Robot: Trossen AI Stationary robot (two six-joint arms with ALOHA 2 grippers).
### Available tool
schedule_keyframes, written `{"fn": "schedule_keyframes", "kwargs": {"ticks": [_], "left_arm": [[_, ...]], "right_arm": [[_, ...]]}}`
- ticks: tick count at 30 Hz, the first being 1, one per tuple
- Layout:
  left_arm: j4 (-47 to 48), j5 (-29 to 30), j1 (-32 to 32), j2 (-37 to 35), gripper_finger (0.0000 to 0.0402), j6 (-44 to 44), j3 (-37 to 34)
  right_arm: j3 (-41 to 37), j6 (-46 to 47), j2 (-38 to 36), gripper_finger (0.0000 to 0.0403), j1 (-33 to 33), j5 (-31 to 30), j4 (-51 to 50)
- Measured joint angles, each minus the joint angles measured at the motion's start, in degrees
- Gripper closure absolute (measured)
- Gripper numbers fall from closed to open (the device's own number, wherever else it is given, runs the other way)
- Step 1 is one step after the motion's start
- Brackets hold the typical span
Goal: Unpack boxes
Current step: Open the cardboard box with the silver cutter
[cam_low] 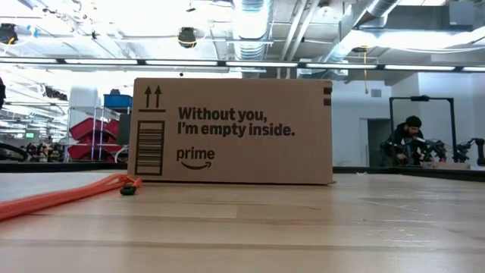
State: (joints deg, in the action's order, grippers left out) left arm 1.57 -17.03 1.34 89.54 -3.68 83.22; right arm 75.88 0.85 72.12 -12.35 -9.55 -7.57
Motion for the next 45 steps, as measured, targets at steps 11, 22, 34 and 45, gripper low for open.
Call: {"fn": "schedule_keyframes", "kwargs": {"ticks": [11, 22, 34, 45], "left_arm": [[-3.8, -15.3, 0.1, 1.7, 0.0154, -3.3, 0.0], [-5.1, -19.7, -0.2, 1.7, 0.0179, -2.2, 0.0], [-8.5, -19.0, -0.2, 4.3, 0.0222, -2.4, 0.0], [-10.0, -19.9, -0.1, 5.1, 0.0309, -2.1, 0.0]], "right_arm": [[0.0, -0.8, 1.2, 0.0283, 2.6, 10.8, 2.2], [0.0, -1.0, 1.3, 0.0284, 2.7, 14.8, 3.9], [0.0, -0.9, 1.3, 0.0284, 2.7, 15.6, 4.2], [0.0, -1.2, 1.3, 0.0284, 2.6, 18.2, 4.2]]}}
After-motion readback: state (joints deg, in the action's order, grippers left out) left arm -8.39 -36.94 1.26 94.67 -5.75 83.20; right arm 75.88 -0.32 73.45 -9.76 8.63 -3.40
